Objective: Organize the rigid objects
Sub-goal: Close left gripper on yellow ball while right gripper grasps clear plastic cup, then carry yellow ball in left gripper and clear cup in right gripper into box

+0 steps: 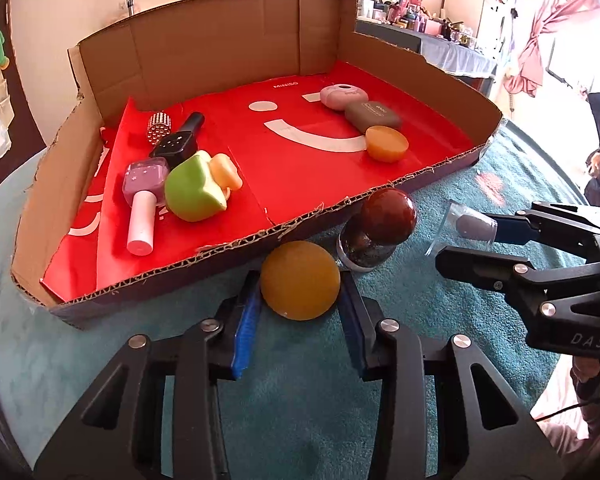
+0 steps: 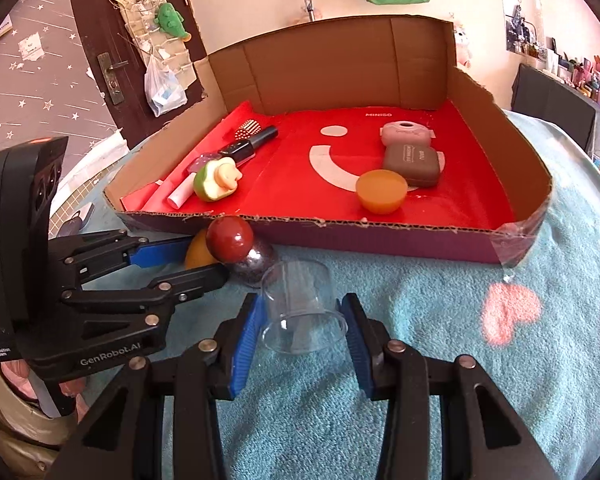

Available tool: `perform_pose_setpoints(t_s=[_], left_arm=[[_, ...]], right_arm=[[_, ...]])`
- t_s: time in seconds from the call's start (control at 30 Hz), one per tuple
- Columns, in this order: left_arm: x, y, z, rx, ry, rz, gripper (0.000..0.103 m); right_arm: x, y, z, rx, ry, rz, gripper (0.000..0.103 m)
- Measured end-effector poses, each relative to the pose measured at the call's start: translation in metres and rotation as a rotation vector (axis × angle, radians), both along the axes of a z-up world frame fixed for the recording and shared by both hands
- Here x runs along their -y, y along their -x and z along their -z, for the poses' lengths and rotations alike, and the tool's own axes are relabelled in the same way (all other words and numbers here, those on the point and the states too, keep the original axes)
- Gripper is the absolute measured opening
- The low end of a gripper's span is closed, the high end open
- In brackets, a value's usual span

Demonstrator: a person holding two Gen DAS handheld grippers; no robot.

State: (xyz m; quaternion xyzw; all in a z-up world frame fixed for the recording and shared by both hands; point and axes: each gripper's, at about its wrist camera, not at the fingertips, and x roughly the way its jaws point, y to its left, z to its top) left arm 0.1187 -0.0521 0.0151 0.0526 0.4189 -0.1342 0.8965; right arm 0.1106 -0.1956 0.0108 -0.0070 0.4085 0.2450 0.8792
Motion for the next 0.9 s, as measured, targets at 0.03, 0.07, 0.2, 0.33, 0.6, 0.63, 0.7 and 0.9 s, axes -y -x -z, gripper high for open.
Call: perform_pose_setpoints(t_s=[0.03,0.07,0.2,0.33,0.6,0.63,0.7,0.9], left_arm=[[-0.001,0.002,0.000,0.000,0.000,-0.007,0.036],[-0.003,0.005,0.000,-0.001,-0.002,-0.013,0.036],[-0.007,0.016,-0.002,0.003,-0.016,-0.040,0.036],[-0.007,0.021,0.000,-0.008,-0.031,-0.049,0.036],[-0.001,0.018,0.004,-0.004,-0.056,-0.064,0.037],[-0.001,0.017,0.004,-0.004,-0.054,-0.066,0.037],[-0.001,0.015,0.005,-0.005,-0.050,-0.068,0.041],[-0.004,0.009,0.005,-0.011,-0.052,-0.083,0.053]], right_arm=[[0.002,0.002,0.000,0.005,0.009,0.009,0.044],[0.004,0.004,0.000,0.009,0.015,0.017,0.044],[0.008,0.011,0.002,0.015,0.019,0.042,0.044],[0.009,0.017,0.002,0.035,0.032,0.055,0.044],[0.004,0.018,0.005,0.075,0.038,0.085,0.045],[0.003,0.017,0.005,0.079,0.037,0.088,0.045],[0.001,0.015,0.007,0.083,0.034,0.095,0.045],[-0.002,0.011,0.011,0.099,0.037,0.130,0.045]])
